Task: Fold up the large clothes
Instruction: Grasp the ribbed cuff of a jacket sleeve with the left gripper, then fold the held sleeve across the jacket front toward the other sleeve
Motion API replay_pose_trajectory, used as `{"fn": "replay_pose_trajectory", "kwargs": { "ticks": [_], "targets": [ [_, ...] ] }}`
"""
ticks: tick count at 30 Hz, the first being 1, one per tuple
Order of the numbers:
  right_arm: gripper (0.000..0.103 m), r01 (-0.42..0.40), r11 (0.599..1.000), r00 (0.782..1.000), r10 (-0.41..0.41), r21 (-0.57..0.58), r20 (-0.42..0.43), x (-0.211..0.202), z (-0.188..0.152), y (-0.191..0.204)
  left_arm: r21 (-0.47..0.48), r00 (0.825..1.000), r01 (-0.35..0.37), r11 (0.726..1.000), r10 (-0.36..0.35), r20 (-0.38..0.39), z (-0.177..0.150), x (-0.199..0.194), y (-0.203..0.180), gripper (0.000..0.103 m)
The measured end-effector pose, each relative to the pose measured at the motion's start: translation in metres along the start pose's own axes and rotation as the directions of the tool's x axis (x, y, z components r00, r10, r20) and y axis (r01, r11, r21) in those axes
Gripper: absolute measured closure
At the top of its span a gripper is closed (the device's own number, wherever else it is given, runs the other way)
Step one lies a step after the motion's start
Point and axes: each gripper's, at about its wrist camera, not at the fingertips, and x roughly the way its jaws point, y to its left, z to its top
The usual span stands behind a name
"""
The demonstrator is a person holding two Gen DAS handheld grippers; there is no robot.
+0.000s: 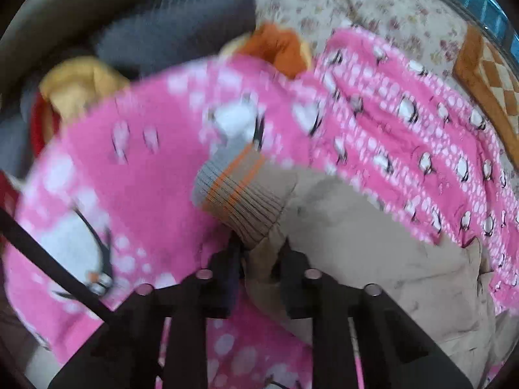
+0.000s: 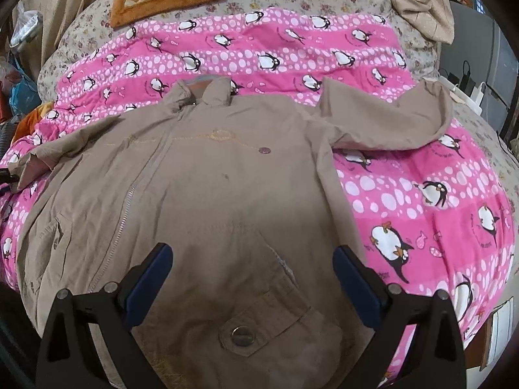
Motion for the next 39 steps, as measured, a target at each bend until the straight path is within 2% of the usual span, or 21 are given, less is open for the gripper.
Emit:
{"fn": "replay_pose_trajectory", "kwargs": {
  "ticks": [2, 4, 6, 8, 10, 11, 13, 15, 18, 20, 22, 23, 27, 29, 30, 31, 32, 33, 35, 37, 39],
  "targets": [
    [0.002, 0.004, 1.0, 1.0, -0.004, 0.008, 0.006, -0.001, 0.0, -0.003, 0.008, 0.993, -0.045, 0.999, 0.044, 0.111, 0.021, -0.029, -0.004, 0.103],
    [0.002, 0.001, 1.0, 1.0, -0.001, 0.015, 0.006, -0.003, -0.001, -0.007, 0.001, 0.962, -0.112, 0.994, 0.108, 0.252, 0.047, -0.067, -0.003, 0.103],
    [0.002, 0.0, 1.0, 1.0, 0.0, 0.022, 0.008, -0.006, -0.002, -0.013, 0.012, 0.936, -0.147, 0.989, 0.135, 0.326, 0.066, -0.093, -0.004, 0.103],
    [0.002, 0.002, 1.0, 1.0, -0.003, 0.031, 0.014, -0.009, -0.002, -0.021, 0.057, 0.936, -0.143, 0.988, 0.117, 0.331, 0.077, -0.103, -0.014, 0.103],
    [0.002, 0.012, 0.999, 1.0, -0.013, 0.048, 0.021, -0.012, -0.002, -0.031, 0.122, 0.935, -0.138, 0.983, 0.089, 0.342, 0.073, -0.11, -0.037, 0.103],
    [0.002, 0.02, 0.998, 1.0, -0.021, 0.058, 0.022, -0.013, -0.002, -0.036, 0.151, 0.941, -0.103, 0.983, 0.047, 0.335, 0.066, -0.111, -0.055, 0.103],
    [0.002, 0.041, 0.996, 0.999, -0.042, 0.076, 0.015, -0.014, -0.004, -0.046, 0.208, 0.959, 0.007, 0.978, -0.065, 0.277, 0.041, -0.107, -0.099, 0.103],
    [0.002, 0.062, 0.994, 0.998, -0.063, 0.091, 0.005, -0.014, -0.006, -0.053, 0.272, 0.967, 0.102, 0.957, -0.159, 0.198, 0.011, -0.099, -0.146, 0.103],
    [0.002, 0.079, 0.991, 0.997, -0.08, 0.112, 0.004, -0.016, -0.008, -0.063, 0.348, 0.957, 0.248, 0.904, -0.284, 0.057, -0.055, -0.085, -0.233, 0.103],
    [0.002, 0.088, 0.989, 0.996, -0.09, 0.117, 0.01, -0.019, -0.009, -0.068, 0.391, 0.936, 0.332, 0.859, -0.351, -0.022, -0.106, -0.084, -0.292, 0.103],
    [0.002, 0.1, 0.988, 0.995, -0.101, 0.121, 0.008, -0.02, -0.011, -0.072, 0.42, 0.914, 0.391, 0.819, -0.399, -0.072, -0.141, -0.09, -0.335, 0.103],
    [0.002, 0.105, 0.987, 0.994, -0.106, 0.123, 0.006, -0.02, -0.012, -0.075, 0.437, 0.896, 0.432, 0.789, -0.432, -0.105, -0.163, -0.094, -0.362, 0.103],
    [0.002, 0.115, 0.983, 0.993, -0.117, 0.143, 0.002, -0.022, -0.014, -0.087, 0.507, 0.844, 0.525, 0.684, -0.496, -0.204, -0.223, -0.109, -0.429, 0.103],
    [0.002, 0.12, 0.98, 0.993, -0.121, 0.158, -0.001, -0.023, -0.016, -0.093, 0.555, 0.834, 0.542, 0.631, -0.483, -0.264, -0.248, -0.103, -0.449, 0.097],
    [0.002, 0.122, 0.978, 0.992, -0.123, 0.166, -0.006, -0.022, -0.016, -0.096, 0.572, 0.83, 0.552, 0.607, -0.463, -0.311, -0.258, -0.096, -0.454, 0.086],
    [0.002, 0.123, 0.977, 0.992, -0.123, 0.172, -0.01, -0.022, -0.017, -0.098, 0.574, 0.822, 0.568, 0.59, -0.444, -0.356, -0.267, -0.09, -0.455, 0.079],
    [0.002, 0.124, 0.977, 0.992, -0.123, 0.175, -0.013, -0.021, -0.017, -0.099, 0.563, 0.805, 0.593, 0.575, -0.426, -0.412, -0.275, -0.084, -0.454, 0.078],
    [0.002, 0.123, 0.976, 0.992, -0.122, 0.177, -0.016, -0.02, -0.017, -0.099, 0.543, 0.785, 0.619, 0.567, -0.422, -0.453, -0.28, -0.081, -0.45, 0.078],
    [0.002, 0.121, 0.977, 0.993, -0.121, 0.177, -0.012, -0.021, -0.016, -0.098, 0.518, 0.764, 0.645, 0.562, -0.451, -0.461, -0.279, -0.084, -0.437, 0.076],
    [0.002, 0.122, 0.977, 0.992, -0.124, 0.177, 0.0, -0.022, -0.014, -0.094, 0.481, 0.73, 0.683, 0.55, -0.478, -0.489, -0.273, -0.091, -0.423, 0.075],
    [0.002, 0.122, 0.976, 0.992, -0.128, 0.182, 0.021, -0.024, -0.011, -0.091, 0.459, 0.707, 0.707, 0.538, -0.503, -0.497, -0.261, -0.1, -0.406, 0.075]
  ]
}}
